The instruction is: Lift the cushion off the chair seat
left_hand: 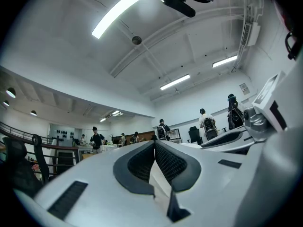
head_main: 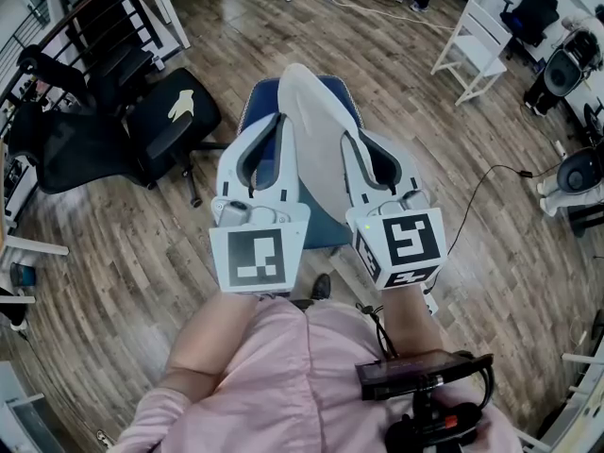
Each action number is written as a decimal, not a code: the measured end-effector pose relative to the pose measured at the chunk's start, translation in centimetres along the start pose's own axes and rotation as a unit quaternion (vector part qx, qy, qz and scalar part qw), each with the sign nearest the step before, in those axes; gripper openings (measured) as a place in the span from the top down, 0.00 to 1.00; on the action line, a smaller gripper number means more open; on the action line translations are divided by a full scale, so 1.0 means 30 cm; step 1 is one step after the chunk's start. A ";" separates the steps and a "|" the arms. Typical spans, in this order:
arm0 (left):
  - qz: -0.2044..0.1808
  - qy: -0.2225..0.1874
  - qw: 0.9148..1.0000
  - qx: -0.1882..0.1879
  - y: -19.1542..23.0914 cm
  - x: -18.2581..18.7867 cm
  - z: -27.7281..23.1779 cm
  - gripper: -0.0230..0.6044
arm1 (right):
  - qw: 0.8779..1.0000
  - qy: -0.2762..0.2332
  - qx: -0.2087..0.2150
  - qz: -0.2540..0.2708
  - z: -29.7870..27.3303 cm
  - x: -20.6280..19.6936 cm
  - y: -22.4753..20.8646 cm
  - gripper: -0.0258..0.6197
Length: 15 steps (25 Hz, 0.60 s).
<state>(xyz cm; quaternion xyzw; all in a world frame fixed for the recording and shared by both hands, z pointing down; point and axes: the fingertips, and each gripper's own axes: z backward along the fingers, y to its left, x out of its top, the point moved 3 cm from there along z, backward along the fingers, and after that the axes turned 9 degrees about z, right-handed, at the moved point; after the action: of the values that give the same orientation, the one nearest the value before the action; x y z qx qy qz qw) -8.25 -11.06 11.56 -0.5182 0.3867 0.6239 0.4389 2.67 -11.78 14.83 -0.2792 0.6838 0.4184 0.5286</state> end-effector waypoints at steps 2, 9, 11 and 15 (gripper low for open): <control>-0.003 0.000 1.000 0.001 0.006 -0.005 0.000 0.94 | 1.000 -0.001 0.000 0.000 -0.006 0.000 0.004 0.90; -0.002 0.006 1.000 0.004 0.047 -0.022 -0.001 0.94 | 1.000 0.002 0.003 0.003 -0.042 0.001 0.034 0.90; 0.001 0.007 1.000 0.005 0.058 -0.026 -0.002 0.94 | 1.000 0.003 0.004 0.004 -0.051 0.000 0.042 0.90; 0.002 0.008 1.000 0.005 0.069 -0.031 -0.005 0.94 | 1.000 0.004 0.003 0.005 -0.061 -0.001 0.048 0.90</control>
<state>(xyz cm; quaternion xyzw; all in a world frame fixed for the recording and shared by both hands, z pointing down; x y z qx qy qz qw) -10.08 -11.99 12.51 -0.5203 0.3946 0.6186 0.4369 0.60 -12.67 15.44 -0.2756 0.6890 0.4177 0.5243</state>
